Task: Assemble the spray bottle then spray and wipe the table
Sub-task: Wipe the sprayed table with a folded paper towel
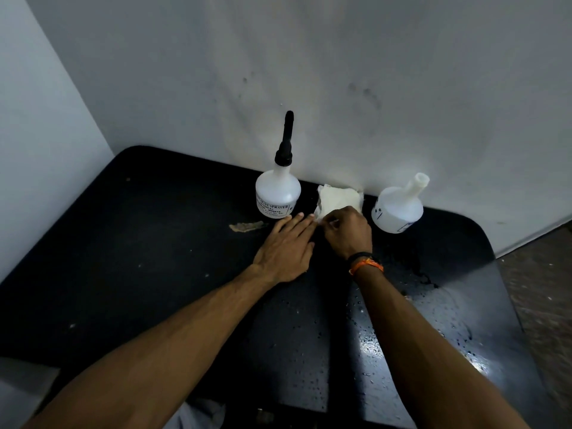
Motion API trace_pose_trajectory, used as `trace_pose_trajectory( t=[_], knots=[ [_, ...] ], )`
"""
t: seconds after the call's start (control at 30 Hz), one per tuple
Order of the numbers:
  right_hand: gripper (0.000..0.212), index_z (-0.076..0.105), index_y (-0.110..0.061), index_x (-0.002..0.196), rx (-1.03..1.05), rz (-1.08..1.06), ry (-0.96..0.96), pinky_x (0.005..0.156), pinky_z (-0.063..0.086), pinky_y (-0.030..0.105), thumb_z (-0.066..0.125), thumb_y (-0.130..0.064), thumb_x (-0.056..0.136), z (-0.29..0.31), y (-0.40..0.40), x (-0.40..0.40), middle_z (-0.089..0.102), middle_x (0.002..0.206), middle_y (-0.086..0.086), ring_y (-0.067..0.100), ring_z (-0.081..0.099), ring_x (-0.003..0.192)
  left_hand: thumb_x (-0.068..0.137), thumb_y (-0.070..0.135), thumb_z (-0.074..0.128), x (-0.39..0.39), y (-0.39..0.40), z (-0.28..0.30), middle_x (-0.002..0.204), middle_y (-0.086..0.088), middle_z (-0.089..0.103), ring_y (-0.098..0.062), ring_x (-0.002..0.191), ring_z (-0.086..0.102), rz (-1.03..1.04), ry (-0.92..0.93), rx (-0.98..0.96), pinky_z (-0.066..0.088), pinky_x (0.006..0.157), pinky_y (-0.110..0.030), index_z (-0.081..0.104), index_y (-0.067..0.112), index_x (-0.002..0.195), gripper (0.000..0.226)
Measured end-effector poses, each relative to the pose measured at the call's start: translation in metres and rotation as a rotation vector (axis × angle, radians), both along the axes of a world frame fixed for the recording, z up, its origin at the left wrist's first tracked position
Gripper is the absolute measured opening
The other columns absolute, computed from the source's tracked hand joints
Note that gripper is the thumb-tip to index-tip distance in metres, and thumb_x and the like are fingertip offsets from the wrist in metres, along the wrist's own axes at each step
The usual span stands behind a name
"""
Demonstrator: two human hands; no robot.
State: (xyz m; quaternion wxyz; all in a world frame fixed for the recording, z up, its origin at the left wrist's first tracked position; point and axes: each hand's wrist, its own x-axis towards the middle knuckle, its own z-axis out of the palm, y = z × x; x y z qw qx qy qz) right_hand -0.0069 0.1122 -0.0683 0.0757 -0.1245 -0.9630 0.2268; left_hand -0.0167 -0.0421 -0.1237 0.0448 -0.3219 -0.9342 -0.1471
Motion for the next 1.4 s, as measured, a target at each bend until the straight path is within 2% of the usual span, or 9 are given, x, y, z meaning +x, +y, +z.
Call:
trace_pose_trajectory(
  t=[0.13, 0.33, 0.57, 0.8, 0.93, 1.1, 1.2, 1.27, 1.4],
  knots=[
    [0.016, 0.079, -0.016, 0.095, -0.004, -0.039, 0.027, 0.079, 0.055, 0.037, 0.067, -0.02, 0.086, -0.003, -0.003, -0.003, 0.069, 0.109, 0.011, 0.031, 0.067, 0.096, 0.097, 0.036, 0.032, 0.001, 0.001, 0.001, 0.162, -0.002, 0.037, -0.019, 0.152, 0.03, 0.004, 0.006, 0.011, 0.018, 0.125, -0.039, 0.039, 0.015, 0.153, 0.06],
    [0.015, 0.077, -0.018, 0.092, -0.174, -0.176, 0.069, 0.077, 0.05, 0.031, 0.065, -0.022, 0.082, -0.002, 0.0, -0.006, 0.076, 0.097, 0.011, 0.035, 0.068, 0.095, 0.098, 0.035, 0.037, 0.002, 0.0, 0.002, 0.161, -0.002, 0.039, -0.019, 0.151, 0.031, 0.009, 0.014, 0.042, 0.019, 0.124, -0.039, 0.045, 0.014, 0.149, 0.056],
    [0.011, 0.073, -0.014, 0.092, -0.378, -0.299, 0.164, 0.085, 0.049, 0.027, 0.065, -0.02, 0.088, 0.007, 0.01, -0.006, 0.076, 0.098, 0.009, 0.029, 0.069, 0.097, 0.101, 0.035, 0.037, 0.003, -0.002, 0.006, 0.164, 0.0, 0.031, -0.018, 0.153, 0.024, -0.007, 0.01, 0.055, 0.012, 0.126, -0.036, 0.037, 0.017, 0.154, 0.056],
    [0.015, 0.065, -0.02, 0.096, -0.48, -0.412, 0.257, 0.093, 0.052, 0.041, 0.057, -0.032, 0.092, 0.03, 0.023, -0.014, 0.073, 0.096, 0.003, 0.03, 0.065, 0.1, 0.102, 0.035, 0.037, 0.005, -0.002, 0.006, 0.165, 0.0, 0.03, -0.017, 0.154, 0.022, 0.002, 0.008, 0.059, 0.011, 0.125, -0.035, 0.034, 0.018, 0.156, 0.056],
    [0.015, 0.064, -0.022, 0.093, -0.606, -0.515, 0.295, 0.083, 0.045, 0.028, 0.057, -0.035, 0.091, 0.043, 0.028, -0.021, 0.064, 0.087, -0.006, 0.023, 0.062, 0.095, 0.102, 0.035, 0.037, 0.005, -0.001, 0.006, 0.164, -0.001, 0.033, -0.018, 0.153, 0.024, 0.001, 0.012, 0.059, 0.011, 0.124, -0.035, 0.037, 0.017, 0.154, 0.055],
    [0.009, 0.065, -0.025, 0.088, -0.799, -0.525, 0.37, 0.092, 0.055, 0.034, 0.059, -0.031, 0.091, 0.07, 0.035, -0.022, 0.068, 0.09, -0.005, 0.023, 0.067, 0.099, 0.101, 0.036, 0.037, 0.004, -0.002, 0.006, 0.163, -0.001, 0.034, -0.018, 0.153, 0.025, 0.001, 0.01, 0.051, 0.012, 0.124, -0.035, 0.039, 0.016, 0.153, 0.055],
    [0.009, 0.065, -0.029, 0.083, -0.795, -0.488, 0.35, 0.097, 0.055, 0.045, 0.06, -0.033, 0.088, 0.086, 0.044, -0.013, 0.074, 0.102, 0.002, 0.026, 0.069, 0.104, 0.102, 0.036, 0.037, 0.003, -0.002, 0.005, 0.164, -0.001, 0.033, -0.018, 0.153, 0.025, -0.001, 0.005, 0.053, 0.013, 0.125, -0.035, 0.038, 0.016, 0.154, 0.055],
    [0.006, 0.065, -0.026, 0.089, -0.776, -0.44, 0.368, 0.097, 0.055, 0.049, 0.06, -0.028, 0.092, 0.093, 0.051, 0.0, 0.073, 0.109, 0.006, 0.028, 0.069, 0.106, 0.103, 0.035, 0.038, 0.003, -0.003, 0.007, 0.165, -0.003, 0.029, -0.019, 0.154, 0.023, -0.013, -0.018, 0.063, 0.012, 0.126, -0.035, 0.034, 0.014, 0.156, 0.057],
    [0.016, 0.065, -0.015, 0.101, -0.493, -0.442, 0.491, 0.088, 0.056, 0.037, 0.059, -0.028, 0.095, 0.098, 0.054, 0.031, 0.071, 0.101, 0.002, 0.024, 0.069, 0.1, 0.103, 0.028, 0.042, 0.005, -0.006, 0.012, 0.166, -0.004, 0.026, -0.02, 0.153, 0.024, -0.039, -0.054, 0.121, 0.015, 0.126, -0.034, 0.029, 0.012, 0.157, 0.058]
  ],
)
